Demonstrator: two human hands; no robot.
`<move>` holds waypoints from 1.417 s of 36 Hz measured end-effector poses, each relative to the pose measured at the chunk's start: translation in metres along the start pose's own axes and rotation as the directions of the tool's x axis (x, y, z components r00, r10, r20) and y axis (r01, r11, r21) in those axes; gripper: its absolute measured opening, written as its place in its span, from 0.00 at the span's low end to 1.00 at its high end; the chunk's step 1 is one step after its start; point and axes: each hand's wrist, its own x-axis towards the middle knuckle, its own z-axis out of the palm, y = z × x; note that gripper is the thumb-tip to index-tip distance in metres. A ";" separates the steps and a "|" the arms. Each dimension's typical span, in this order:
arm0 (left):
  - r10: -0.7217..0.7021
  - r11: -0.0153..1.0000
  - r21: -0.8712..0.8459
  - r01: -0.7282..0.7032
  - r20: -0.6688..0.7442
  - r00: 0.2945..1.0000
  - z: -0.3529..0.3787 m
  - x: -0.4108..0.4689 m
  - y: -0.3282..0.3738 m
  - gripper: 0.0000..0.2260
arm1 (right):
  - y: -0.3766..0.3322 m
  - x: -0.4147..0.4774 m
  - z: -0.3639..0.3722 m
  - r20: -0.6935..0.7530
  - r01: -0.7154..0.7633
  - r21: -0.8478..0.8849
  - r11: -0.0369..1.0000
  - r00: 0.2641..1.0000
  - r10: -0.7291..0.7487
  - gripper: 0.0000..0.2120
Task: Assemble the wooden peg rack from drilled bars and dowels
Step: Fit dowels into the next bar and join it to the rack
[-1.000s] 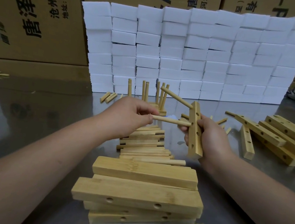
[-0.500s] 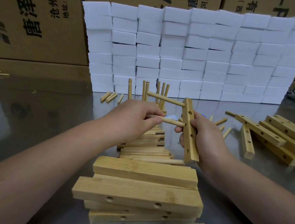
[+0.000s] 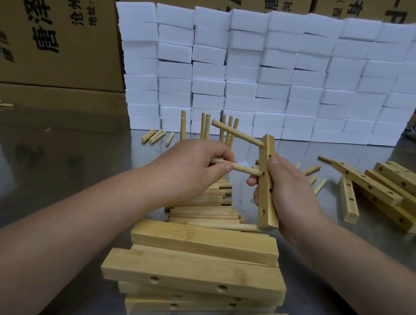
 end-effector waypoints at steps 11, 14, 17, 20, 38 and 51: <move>0.016 1.000 0.002 -0.016 0.004 1.000 0.000 -0.002 0.002 0.07 | -0.002 -0.002 0.001 -0.004 0.014 -0.044 0.999 1.000 -0.014 0.15; 0.023 1.000 0.021 -0.023 0.002 1.000 0.000 -0.003 0.003 0.10 | -0.003 -0.002 0.001 -0.002 0.014 -0.032 0.999 1.000 -0.014 0.14; 0.037 0.999 0.031 -0.037 0.006 0.999 0.000 -0.004 0.003 0.10 | -0.004 -0.003 0.002 -0.008 0.003 -0.011 1.000 1.000 -0.003 0.14; 0.046 0.999 0.024 -0.046 0.006 0.999 0.001 -0.004 0.003 0.09 | -0.005 -0.004 0.003 -0.011 -0.002 -0.003 1.000 1.000 0.002 0.13; 0.079 0.986 0.144 -0.080 0.008 0.997 -0.002 -0.003 0.004 0.08 | -0.014 -0.008 0.006 0.039 0.105 -0.049 0.993 0.994 -0.103 0.14; -0.013 0.999 0.050 0.010 0.067 0.998 -0.007 -0.004 0.005 0.11 | -0.021 -0.014 0.009 0.055 0.126 -0.024 0.992 0.991 -0.124 0.13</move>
